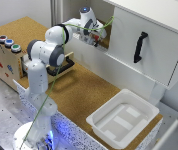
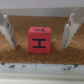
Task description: Place the pink block in the drawer
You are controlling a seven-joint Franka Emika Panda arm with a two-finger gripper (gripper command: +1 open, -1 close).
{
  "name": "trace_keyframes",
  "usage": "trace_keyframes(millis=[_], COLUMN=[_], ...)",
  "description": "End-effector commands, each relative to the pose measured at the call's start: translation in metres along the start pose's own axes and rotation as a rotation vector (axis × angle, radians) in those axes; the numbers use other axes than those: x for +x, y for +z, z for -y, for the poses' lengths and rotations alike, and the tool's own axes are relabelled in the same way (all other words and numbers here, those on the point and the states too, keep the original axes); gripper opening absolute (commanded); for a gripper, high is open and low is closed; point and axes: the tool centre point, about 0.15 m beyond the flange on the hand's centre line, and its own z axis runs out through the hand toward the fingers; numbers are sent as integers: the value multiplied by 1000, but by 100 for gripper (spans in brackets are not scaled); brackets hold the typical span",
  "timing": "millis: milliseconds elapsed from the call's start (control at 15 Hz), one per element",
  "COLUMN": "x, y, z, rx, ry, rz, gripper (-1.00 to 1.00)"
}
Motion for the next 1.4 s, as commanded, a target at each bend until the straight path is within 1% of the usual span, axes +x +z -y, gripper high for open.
trace_keyframes(millis=[0,267,400,533,667,800,933,1067,1200,1333], x=[3,-3,-13,-27,-48,-78,-103,-126,-155,-181], y=[12,-10,-30,-59,-89,-114,-135,-153,-172,-192], z=[-6,-9,-10,-9,-4,4,10,17,29,39], rx=[-68,-98,-108,-110,-110,-100,-85,-54,-5,61], ry=[-29,-35,-24,-16,-33,-74,-99,-140,-228,-284], rz=[-4,-62,-89,-116,-120,-93,-84,-68,-39,-42], gripper=[-100,-100,-100,-100,-100,-100,-100,-100,-100,-100])
